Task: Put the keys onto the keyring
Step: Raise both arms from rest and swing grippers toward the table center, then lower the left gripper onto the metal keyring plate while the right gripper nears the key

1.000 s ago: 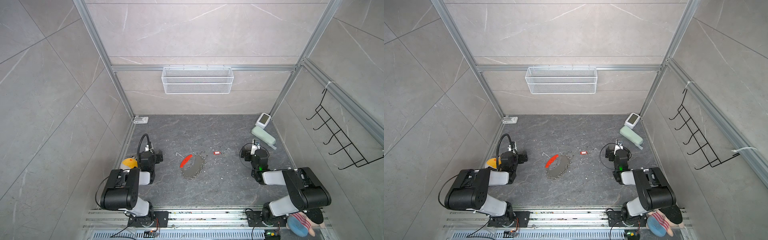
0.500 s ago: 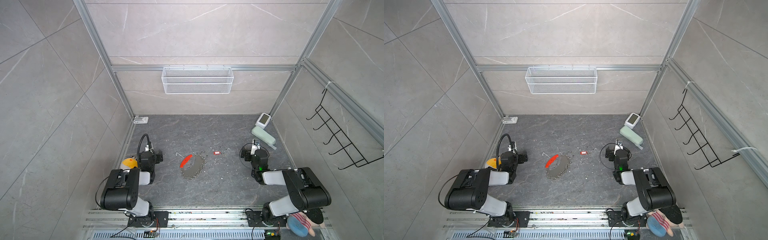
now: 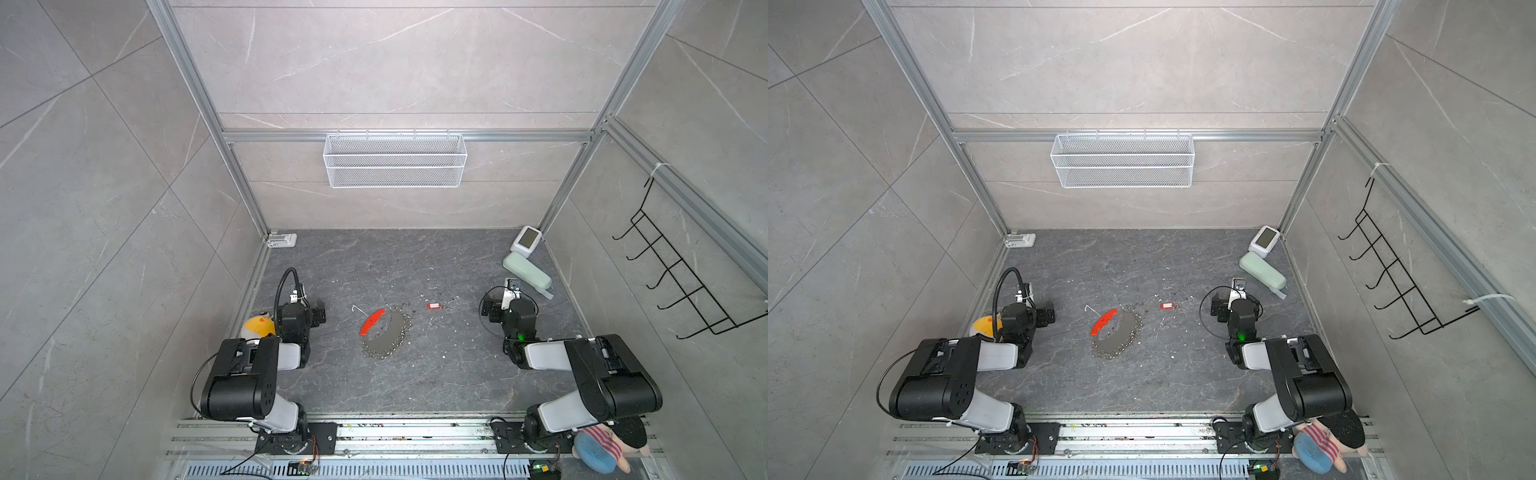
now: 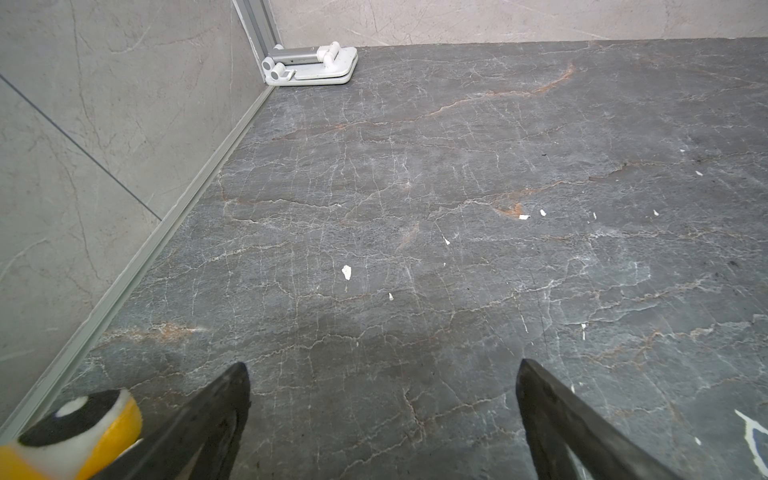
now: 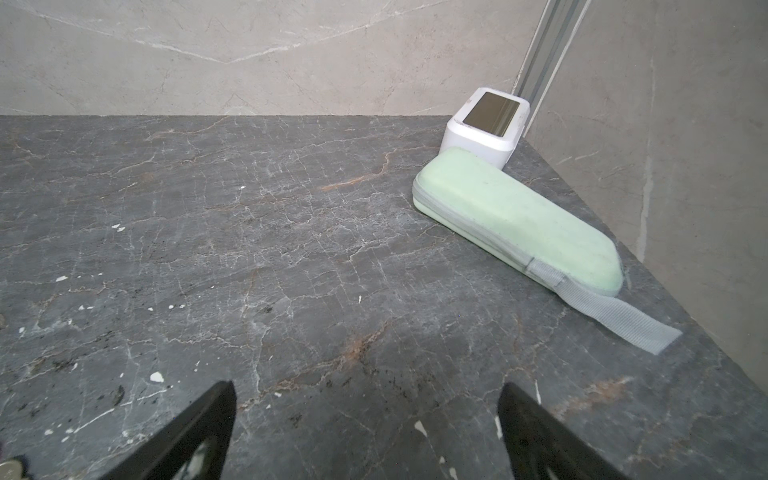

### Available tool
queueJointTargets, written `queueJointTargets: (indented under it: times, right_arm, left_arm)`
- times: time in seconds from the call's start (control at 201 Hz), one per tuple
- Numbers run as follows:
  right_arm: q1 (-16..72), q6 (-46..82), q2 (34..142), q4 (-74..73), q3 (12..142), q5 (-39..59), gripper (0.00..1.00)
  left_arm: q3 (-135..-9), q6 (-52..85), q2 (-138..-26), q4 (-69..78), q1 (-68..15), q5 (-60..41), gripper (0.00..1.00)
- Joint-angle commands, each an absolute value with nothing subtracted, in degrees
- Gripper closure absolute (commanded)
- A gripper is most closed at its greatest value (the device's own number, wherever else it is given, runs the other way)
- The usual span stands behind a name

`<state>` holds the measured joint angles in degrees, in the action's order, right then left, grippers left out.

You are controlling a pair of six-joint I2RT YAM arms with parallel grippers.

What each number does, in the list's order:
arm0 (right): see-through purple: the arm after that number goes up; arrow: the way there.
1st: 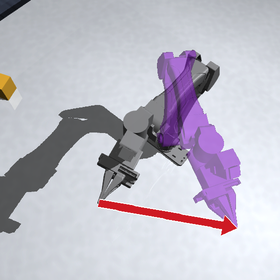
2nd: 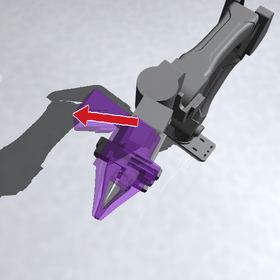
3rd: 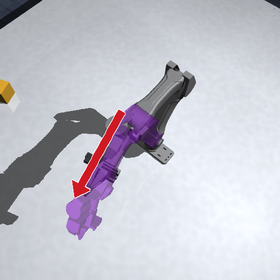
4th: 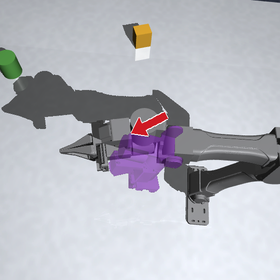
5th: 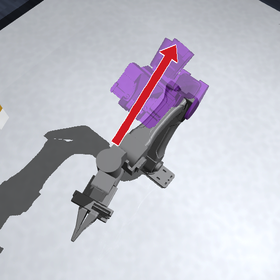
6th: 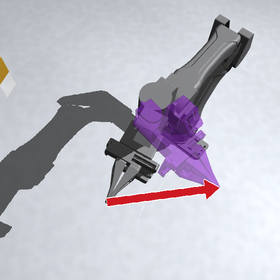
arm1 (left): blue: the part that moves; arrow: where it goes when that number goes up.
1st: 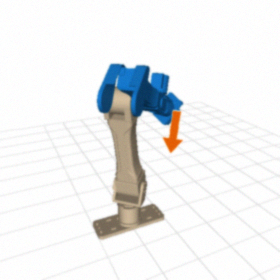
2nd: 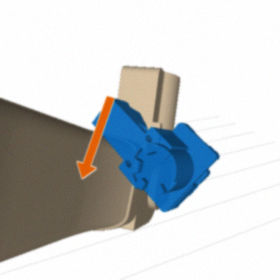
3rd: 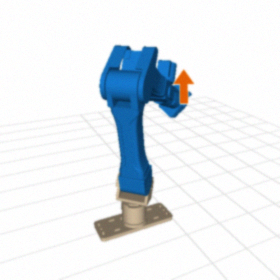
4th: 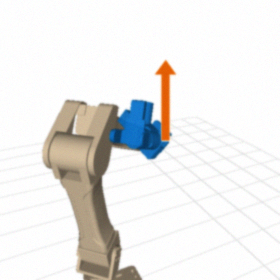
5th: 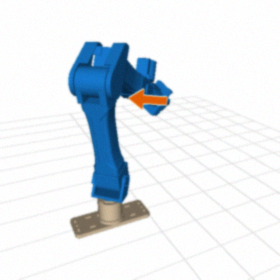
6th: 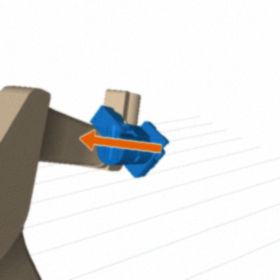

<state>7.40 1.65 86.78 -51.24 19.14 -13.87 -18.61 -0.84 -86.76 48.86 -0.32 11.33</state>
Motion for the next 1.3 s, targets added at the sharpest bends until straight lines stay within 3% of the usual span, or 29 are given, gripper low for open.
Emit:
queueJointTargets:
  times: [0.0, 0.503, 0.637, 0.722, 0.842, 0.986, 1.076, 1.18, 1.3]
  right_arm:
    - [7.65, 1.01, 86.82, -51.33, 20.04, -13.54, 0.01]
    - [7.67, 0.97, 86.68, -51.45, 19.96, -13.54, 0.01]
    - [7.67, 1.61, 84.76, -51.51, 19.48, -15.26, 0.01]
    - [7.81, 1.06, 80.84, -51.75, 17.77, -14.95, 0.01]
    - [7.91, 1.15, 72.78, -36.03, 23.16, -14.99, 0.01]
    - [8.02, 4.6, 65.49, -24.35, 29.97, -11.33, 0.01]
    - [7.99, 17.23, 63.32, -13.71, 36.57, -13.33, 0.01]
    - [7.86, 44.35, 65.95, 16.64, 48.41, -27.05, 0.0]
    - [6.68, 39.97, 71.15, 20.55, 53.78, -19.85, 0.0]
  left_arm:
    - [-19.68, 0.0, -86.21, 50.71, 0.09, 10.46, 0.0]
    - [-18.91, -0.3, -86.0, 51.98, 0.01, 11.42, 0.0]
    - [-18.23, 0.19, -83.08, 52.16, -1.24, 17.27, 0.0]
    - [-22.57, 0.56, -77.09, 38.5, -5.6, 27.93, 0.0]
    - [-31.23, 6.33, -69.37, 15.14, -10.27, 33.24, 0.0]
    - [-34.31, 10.29, -61.84, 6.78, -15.14, 30.44, 0.0]
    - [-37.58, 10.98, -59.46, 1.67, -15.93, 23.78, 0.0]
    - [-43.27, 15.22, -58.29, -7.93, -16.35, 20.17, 0.0]
    - [-47.46, 22.95, -57.71, -16.46, -16.31, 23.04, 0.0]
